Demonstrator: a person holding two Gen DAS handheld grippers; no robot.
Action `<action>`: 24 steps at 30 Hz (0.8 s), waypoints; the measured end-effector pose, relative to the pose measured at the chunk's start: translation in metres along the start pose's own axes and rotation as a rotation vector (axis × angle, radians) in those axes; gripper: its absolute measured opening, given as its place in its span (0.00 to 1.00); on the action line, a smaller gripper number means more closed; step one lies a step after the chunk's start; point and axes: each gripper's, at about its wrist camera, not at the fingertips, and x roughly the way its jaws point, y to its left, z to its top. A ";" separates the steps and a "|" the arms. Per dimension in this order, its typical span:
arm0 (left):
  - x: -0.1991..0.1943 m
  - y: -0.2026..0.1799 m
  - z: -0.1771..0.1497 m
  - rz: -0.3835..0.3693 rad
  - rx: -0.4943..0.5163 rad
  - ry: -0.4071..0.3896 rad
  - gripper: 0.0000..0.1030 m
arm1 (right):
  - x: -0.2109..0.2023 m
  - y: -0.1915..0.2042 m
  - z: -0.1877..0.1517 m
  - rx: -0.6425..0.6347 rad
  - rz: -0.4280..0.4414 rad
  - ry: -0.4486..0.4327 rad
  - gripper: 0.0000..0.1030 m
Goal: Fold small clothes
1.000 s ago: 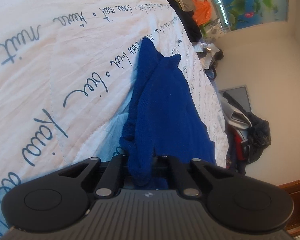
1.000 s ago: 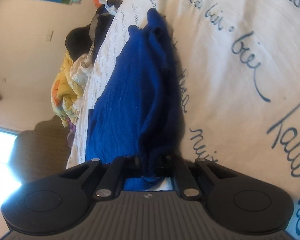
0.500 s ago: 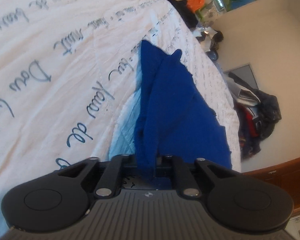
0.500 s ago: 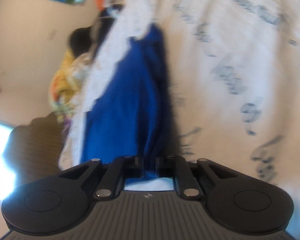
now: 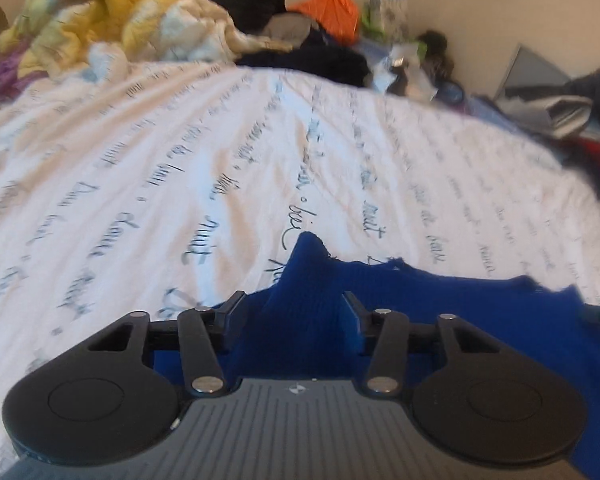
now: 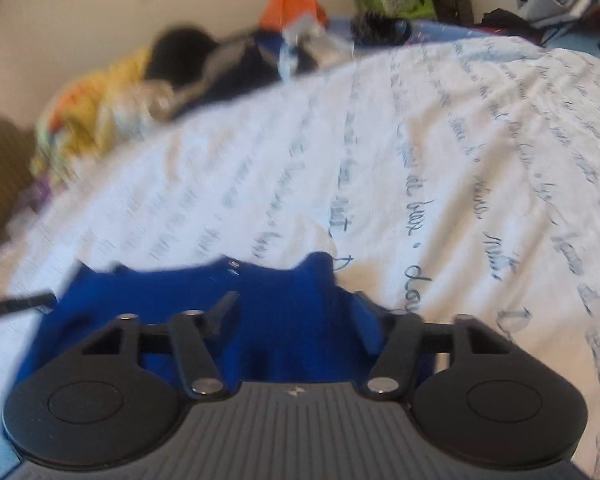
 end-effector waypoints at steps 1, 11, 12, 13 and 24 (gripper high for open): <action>0.010 -0.003 0.002 0.003 0.016 -0.001 0.48 | 0.013 0.002 -0.002 -0.018 -0.013 0.028 0.46; 0.015 -0.006 -0.005 0.070 0.095 -0.113 0.09 | 0.016 -0.016 -0.016 0.027 0.012 -0.099 0.07; 0.014 -0.009 -0.005 0.072 0.107 -0.113 0.10 | 0.016 -0.011 -0.017 0.012 -0.007 -0.119 0.09; 0.011 -0.010 -0.005 0.084 0.118 -0.117 0.16 | 0.013 -0.006 -0.018 0.005 -0.023 -0.134 0.13; -0.019 -0.056 -0.056 0.067 0.212 -0.139 0.82 | -0.021 0.051 -0.054 -0.115 -0.084 -0.192 0.46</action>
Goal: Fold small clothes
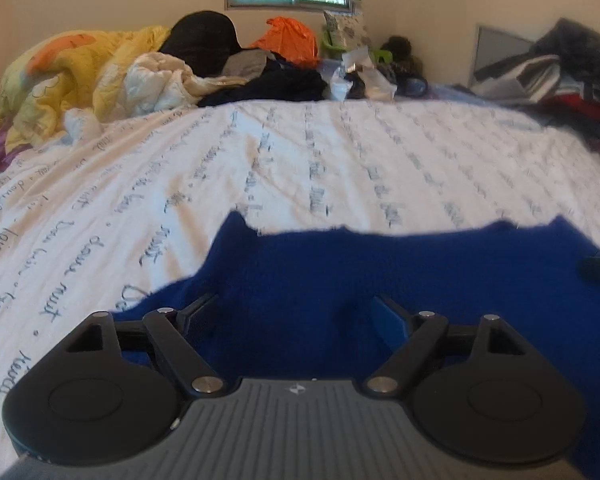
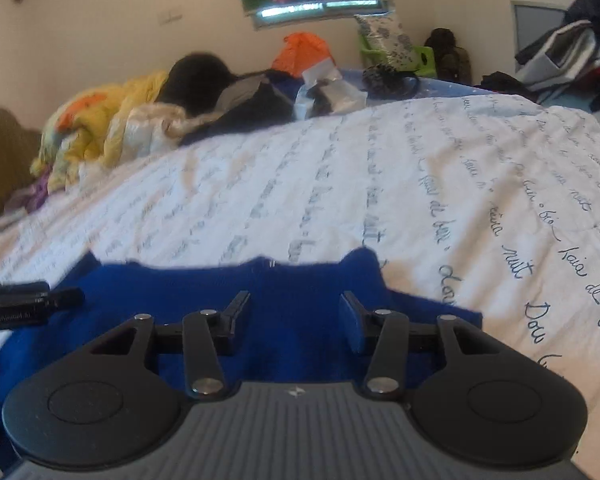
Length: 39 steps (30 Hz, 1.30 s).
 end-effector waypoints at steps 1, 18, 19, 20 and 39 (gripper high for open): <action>0.000 0.004 -0.001 -0.010 -0.019 -0.006 0.82 | 0.007 0.004 -0.009 -0.056 -0.047 0.024 0.45; 0.010 0.016 -0.002 -0.027 -0.055 0.023 0.94 | 0.000 -0.001 -0.032 -0.043 -0.019 0.013 0.87; 0.010 0.015 -0.002 -0.026 -0.054 0.025 0.95 | 0.000 -0.004 -0.032 -0.026 -0.010 0.009 0.87; 0.008 0.016 -0.002 -0.022 -0.051 0.025 0.95 | 0.000 -0.004 -0.032 -0.029 -0.012 0.009 0.87; -0.147 0.125 -0.124 -0.253 -0.983 0.024 0.99 | -0.003 -0.003 -0.034 -0.024 -0.011 -0.006 0.88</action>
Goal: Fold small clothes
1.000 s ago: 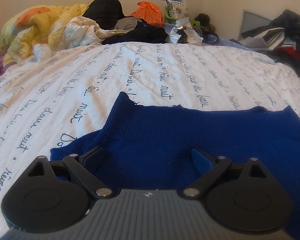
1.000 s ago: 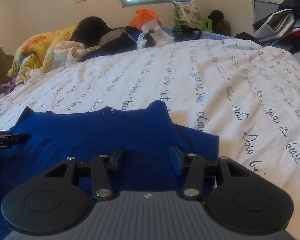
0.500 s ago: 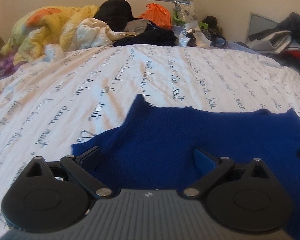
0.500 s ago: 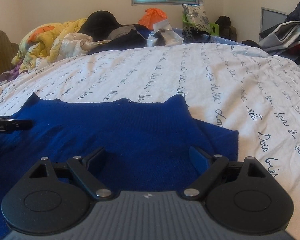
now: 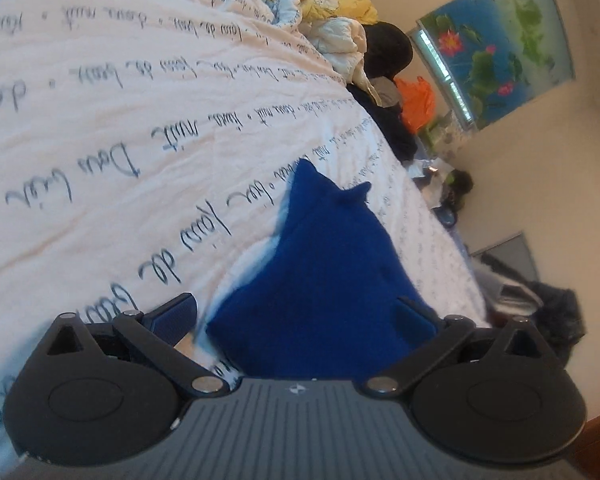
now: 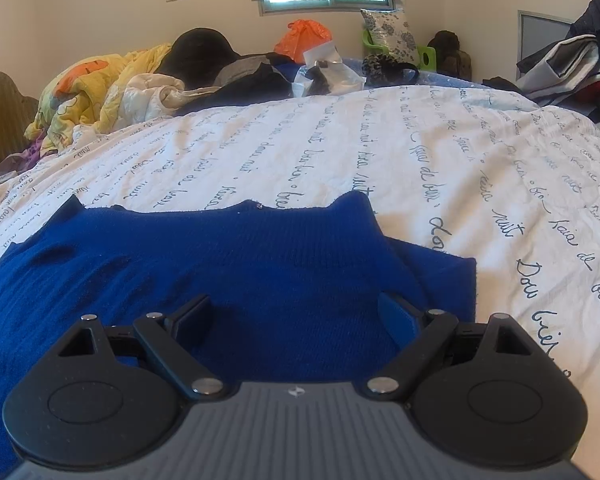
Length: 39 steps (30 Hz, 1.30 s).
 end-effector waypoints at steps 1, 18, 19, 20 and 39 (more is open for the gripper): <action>0.001 0.001 -0.002 -0.023 -0.041 0.016 0.99 | 0.000 0.000 0.000 0.001 0.001 -0.001 0.88; 0.040 -0.039 -0.017 0.210 0.131 -0.008 0.05 | -0.002 0.001 0.000 0.008 0.004 -0.006 0.88; 0.039 -0.044 -0.018 0.209 0.158 -0.016 0.05 | -0.004 0.000 0.003 0.025 0.005 -0.004 0.88; 0.037 -0.053 -0.021 0.204 0.201 -0.032 0.05 | -0.009 0.000 0.012 0.087 0.002 0.000 0.88; 0.055 -0.133 -0.126 0.062 1.033 0.055 0.05 | 0.107 0.115 0.083 0.243 0.618 0.536 0.67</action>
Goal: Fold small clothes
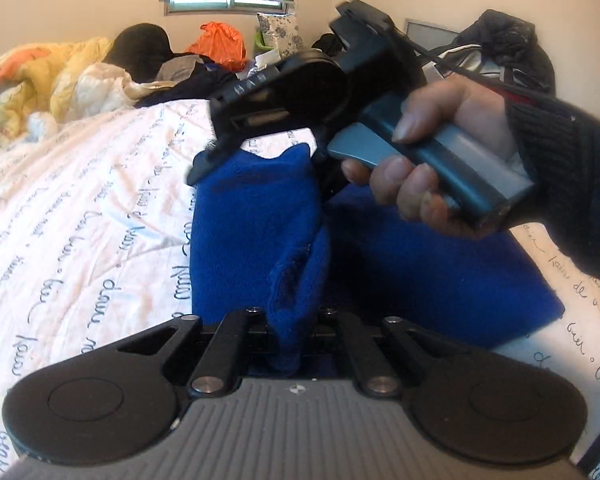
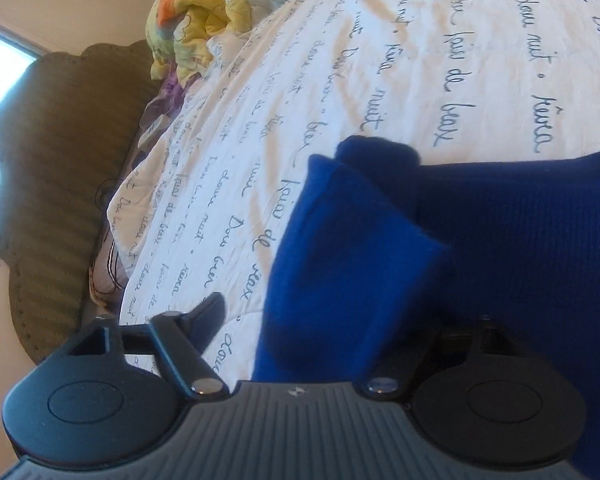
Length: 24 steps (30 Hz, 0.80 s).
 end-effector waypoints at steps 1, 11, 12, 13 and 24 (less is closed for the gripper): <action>0.001 -0.002 0.000 0.000 0.010 0.004 0.05 | -0.003 -0.003 -0.001 0.008 0.003 -0.008 0.61; 0.008 -0.076 0.034 -0.135 0.215 -0.050 0.05 | -0.081 -0.021 -0.011 -0.161 0.041 -0.157 0.12; 0.012 -0.088 0.036 -0.165 0.226 -0.052 0.05 | -0.100 -0.025 -0.013 -0.191 0.023 -0.177 0.12; 0.017 -0.099 0.038 -0.195 0.233 -0.049 0.05 | -0.118 -0.031 -0.015 -0.209 0.004 -0.191 0.13; 0.083 -0.156 0.022 -0.420 0.252 0.065 0.30 | -0.182 -0.155 -0.049 0.028 -0.140 -0.257 0.27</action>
